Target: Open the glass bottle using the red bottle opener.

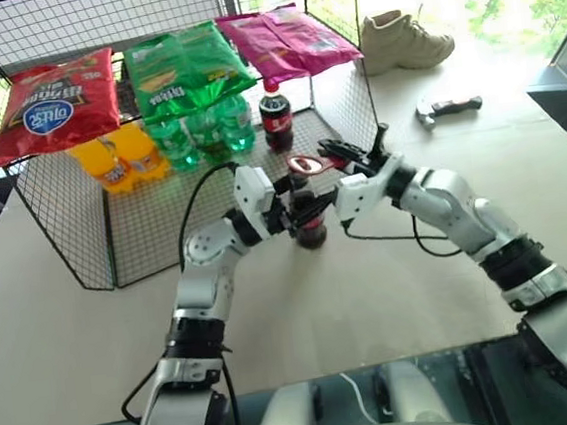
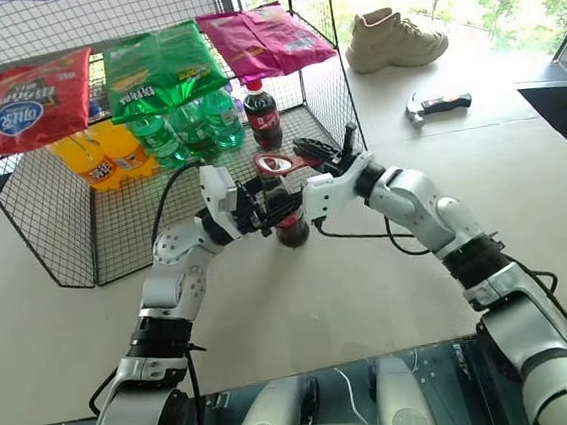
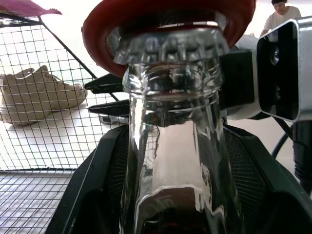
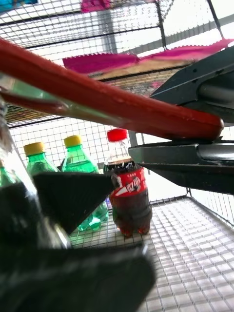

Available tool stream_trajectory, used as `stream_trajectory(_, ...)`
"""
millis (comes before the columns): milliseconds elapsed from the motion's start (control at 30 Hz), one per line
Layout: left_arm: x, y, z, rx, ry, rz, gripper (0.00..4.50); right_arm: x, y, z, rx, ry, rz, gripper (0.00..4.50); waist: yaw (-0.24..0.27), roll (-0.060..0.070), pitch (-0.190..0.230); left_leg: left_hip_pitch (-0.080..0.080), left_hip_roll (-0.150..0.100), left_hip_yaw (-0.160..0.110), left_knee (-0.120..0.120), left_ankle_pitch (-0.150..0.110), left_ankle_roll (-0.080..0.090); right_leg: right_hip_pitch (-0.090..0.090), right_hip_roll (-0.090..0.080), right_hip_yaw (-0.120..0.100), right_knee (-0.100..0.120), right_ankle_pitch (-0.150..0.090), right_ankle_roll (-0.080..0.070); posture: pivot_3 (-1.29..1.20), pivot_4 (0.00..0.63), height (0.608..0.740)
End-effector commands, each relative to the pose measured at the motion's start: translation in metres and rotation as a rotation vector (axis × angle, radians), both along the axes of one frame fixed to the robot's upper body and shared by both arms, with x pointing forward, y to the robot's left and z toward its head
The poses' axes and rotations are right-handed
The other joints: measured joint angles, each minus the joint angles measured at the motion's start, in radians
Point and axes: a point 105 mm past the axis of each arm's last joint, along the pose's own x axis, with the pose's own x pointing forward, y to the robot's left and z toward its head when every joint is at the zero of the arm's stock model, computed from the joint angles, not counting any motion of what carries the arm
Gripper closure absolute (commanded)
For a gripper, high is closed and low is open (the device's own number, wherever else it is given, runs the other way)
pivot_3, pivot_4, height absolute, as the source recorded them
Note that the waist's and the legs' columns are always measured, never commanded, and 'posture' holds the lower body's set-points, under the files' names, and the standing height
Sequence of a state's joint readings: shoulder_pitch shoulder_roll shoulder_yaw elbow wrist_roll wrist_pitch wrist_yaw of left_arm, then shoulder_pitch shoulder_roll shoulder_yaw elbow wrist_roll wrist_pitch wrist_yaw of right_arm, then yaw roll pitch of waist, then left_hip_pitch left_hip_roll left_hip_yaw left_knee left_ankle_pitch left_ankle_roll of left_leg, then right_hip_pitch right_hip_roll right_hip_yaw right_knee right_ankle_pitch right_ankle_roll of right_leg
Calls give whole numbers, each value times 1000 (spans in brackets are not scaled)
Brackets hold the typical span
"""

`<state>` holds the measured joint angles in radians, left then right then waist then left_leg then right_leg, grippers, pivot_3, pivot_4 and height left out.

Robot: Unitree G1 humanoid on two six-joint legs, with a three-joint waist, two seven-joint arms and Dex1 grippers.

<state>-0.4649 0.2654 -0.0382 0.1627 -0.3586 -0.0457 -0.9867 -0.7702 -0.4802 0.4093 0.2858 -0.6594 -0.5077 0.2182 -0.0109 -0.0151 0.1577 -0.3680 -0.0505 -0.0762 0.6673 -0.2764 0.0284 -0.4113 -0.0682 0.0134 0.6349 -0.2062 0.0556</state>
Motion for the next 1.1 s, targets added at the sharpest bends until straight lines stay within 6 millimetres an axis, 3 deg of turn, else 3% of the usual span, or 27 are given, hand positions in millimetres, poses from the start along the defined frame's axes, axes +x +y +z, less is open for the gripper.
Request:
stream_trajectory(33,2,-7,-3,7,17,-13,2249,-7,8,3,-84,-47,82,4500,0,0,0,0,0,0,0,0,0,0,0,0,0,0,0,0,150,740)
stream_trajectory(433,1,-9,-7,2,29,-16,2249,5,-12,39,-138,-185,81,4500,1,0,0,-1,0,0,-2,0,0,0,0,0,-2,0,0,0,150,740)
stream_trajectory(733,0,-3,-8,-6,35,5,2249,-9,-16,88,12,-373,117,4500,-1,0,0,-1,0,0,-2,0,0,0,0,0,-3,0,0,0,150,740)
stream_trajectory(967,0,0,-7,-7,34,17,2249,-10,-21,102,106,-413,106,4500,-1,0,0,-1,0,0,-3,0,0,-1,0,0,-3,0,0,0,150,740)
stream_trajectory(1100,-1,1,-7,-8,34,17,2249,-4,-24,95,109,-376,76,4500,-2,0,0,-1,0,0,-3,0,0,-1,0,0,-4,0,0,0,150,740)
